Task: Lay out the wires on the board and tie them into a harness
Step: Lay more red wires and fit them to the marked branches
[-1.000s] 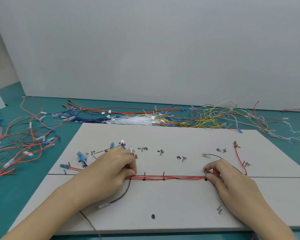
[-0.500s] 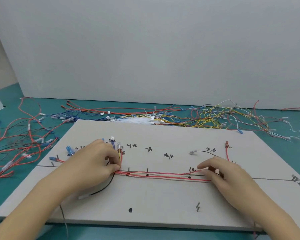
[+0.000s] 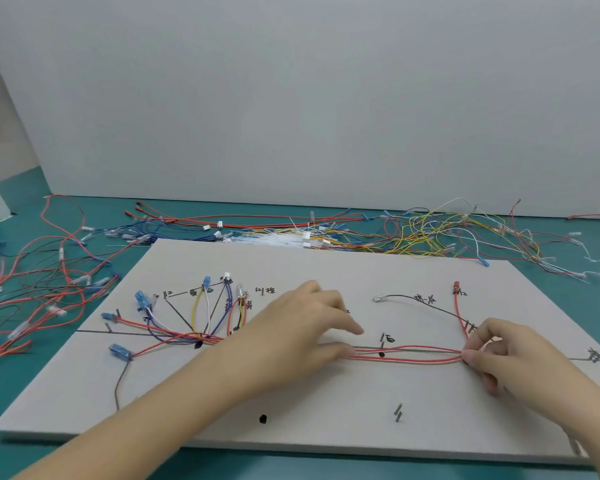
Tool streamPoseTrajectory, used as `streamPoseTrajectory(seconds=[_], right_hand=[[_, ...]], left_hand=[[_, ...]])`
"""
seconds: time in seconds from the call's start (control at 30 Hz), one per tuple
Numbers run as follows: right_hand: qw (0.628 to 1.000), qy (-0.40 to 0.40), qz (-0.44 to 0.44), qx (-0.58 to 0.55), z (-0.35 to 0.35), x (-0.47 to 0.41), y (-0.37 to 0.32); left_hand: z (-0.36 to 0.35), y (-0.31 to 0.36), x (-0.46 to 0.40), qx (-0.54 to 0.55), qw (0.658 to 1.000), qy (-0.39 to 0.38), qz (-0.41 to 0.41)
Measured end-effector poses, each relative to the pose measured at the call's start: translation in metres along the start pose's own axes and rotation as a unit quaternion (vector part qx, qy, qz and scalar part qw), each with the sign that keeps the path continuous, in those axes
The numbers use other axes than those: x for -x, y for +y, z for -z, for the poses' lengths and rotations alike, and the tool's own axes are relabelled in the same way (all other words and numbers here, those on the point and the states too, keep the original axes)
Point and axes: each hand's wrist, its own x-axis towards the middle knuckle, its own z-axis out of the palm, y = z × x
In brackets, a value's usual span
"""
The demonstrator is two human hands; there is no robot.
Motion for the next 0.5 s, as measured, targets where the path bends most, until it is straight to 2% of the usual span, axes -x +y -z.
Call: streamPoseTrajectory(seconds=[0.13, 0.27, 0.5], right_hand=[[0.998, 0.018, -0.041, 0.035, 0.002, -0.004, 0.002], [0.997, 0.022, -0.055, 0.050, 0.005, -0.006, -0.004], [0.999, 0.016, -0.051, 0.003, 0.014, -0.011, -0.009]], left_hand=[[-0.011, 0.015, -0.018, -0.016, 0.999, 0.008, -0.043], [-0.027, 0.027, -0.028, -0.092, 0.993, -0.002, -0.077], [-0.044, 0.039, -0.043, -0.113, 0.988, 0.029, -0.102]])
